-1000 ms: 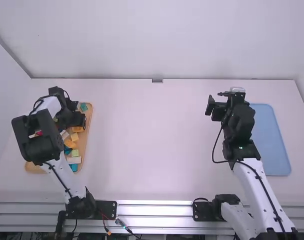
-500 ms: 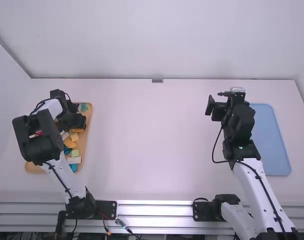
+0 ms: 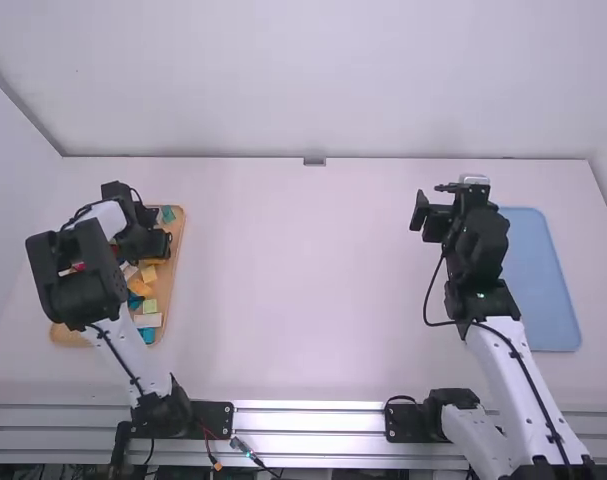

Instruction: Assemble lego blocks to make yellow taxi

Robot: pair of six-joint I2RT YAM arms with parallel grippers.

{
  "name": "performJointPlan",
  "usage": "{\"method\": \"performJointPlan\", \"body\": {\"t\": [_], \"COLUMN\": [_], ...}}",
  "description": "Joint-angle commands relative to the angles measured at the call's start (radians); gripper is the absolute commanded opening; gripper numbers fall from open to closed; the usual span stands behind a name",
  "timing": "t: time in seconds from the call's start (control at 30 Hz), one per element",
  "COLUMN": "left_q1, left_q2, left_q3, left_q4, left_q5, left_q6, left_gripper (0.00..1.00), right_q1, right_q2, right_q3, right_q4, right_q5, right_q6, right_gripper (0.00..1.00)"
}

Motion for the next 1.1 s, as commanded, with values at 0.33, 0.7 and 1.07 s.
{"method": "performJointPlan", "body": {"t": [0.33,0.7,1.07], "left_q1": [-0.016,-0.141,-0.559], "left_q2": [-0.017,-0.146,-0.248], "left_q3": [0.097,0.035,-0.049], "left_q4": [-0.071,-0.024,-0.2], "left_q5": [0.008,0.011,0.24], "left_q6": [-0.033,0.0,0.526], "left_gripper": [0.36,0.19,0.34], "right_q1": [0.003,0.003,0.005], "right_q2": [0.004,0.004,0.004], "right_q3": [0.037,0.037,0.037], "right_q4": [0.001,0.0,-0.002], "right_q5": [0.007,0.006,0.006], "right_q6": [0.002,0.003,0.003], "right_gripper": [0.99,0.99,0.99]}}
